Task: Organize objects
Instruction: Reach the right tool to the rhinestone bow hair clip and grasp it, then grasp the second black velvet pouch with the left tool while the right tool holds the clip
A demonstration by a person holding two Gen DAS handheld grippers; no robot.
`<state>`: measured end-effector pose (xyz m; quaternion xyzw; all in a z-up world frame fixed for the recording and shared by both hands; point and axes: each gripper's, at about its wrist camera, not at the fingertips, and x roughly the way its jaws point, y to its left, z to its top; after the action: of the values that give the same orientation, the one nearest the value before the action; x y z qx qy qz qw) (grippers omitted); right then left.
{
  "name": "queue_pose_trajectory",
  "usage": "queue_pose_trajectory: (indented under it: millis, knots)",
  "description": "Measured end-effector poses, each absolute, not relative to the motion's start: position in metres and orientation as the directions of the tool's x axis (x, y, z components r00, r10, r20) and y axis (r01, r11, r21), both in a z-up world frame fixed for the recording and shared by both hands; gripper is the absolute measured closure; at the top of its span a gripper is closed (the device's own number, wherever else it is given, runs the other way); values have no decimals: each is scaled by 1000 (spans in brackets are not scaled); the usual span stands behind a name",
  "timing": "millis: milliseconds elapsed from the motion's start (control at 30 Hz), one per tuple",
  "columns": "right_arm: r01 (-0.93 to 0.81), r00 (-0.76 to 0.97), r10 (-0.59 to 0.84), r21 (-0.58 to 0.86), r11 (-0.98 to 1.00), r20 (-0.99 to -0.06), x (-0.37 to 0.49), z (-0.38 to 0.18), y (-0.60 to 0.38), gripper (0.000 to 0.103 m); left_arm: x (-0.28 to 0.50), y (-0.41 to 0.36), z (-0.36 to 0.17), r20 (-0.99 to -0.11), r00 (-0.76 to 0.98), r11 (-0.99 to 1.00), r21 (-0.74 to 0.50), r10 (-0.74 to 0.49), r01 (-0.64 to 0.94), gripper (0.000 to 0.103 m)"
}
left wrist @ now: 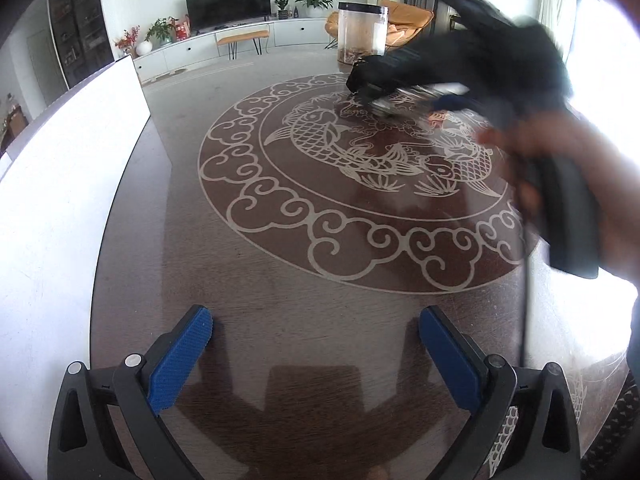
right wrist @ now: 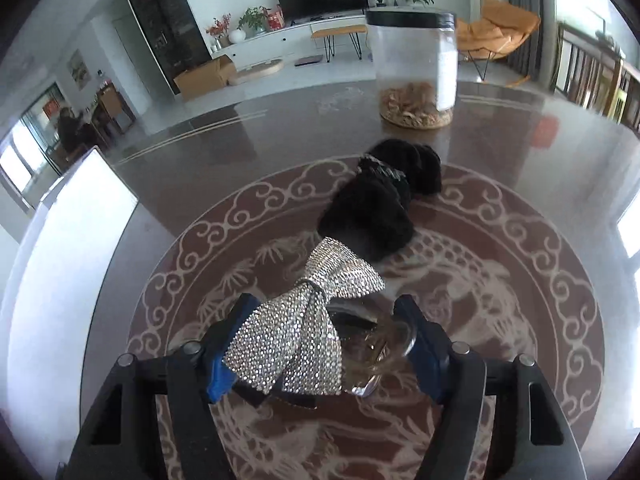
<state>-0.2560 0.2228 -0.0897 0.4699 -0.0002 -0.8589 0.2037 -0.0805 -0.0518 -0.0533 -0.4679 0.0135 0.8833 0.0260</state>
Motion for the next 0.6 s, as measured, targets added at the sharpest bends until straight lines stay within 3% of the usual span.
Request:
queue_pose_trajectory:
  millis: [267,500,600]
  knots:
    - [286,-577,-218,55,-956,-787,-139,-88,320,37,-90,-49,-54,-833,-552,-999,-2,31,-53,0]
    - [175,-576,-238,166,-970,-782,-105,-90,360,39,-183,-7,-54,-835,-546,-994,-1,59,-106,0]
    - [193,-583,-217,126,-973,-783,-107,-90,353,39,-235,9,-54,-837,-540,-986,0,90,-164,0]
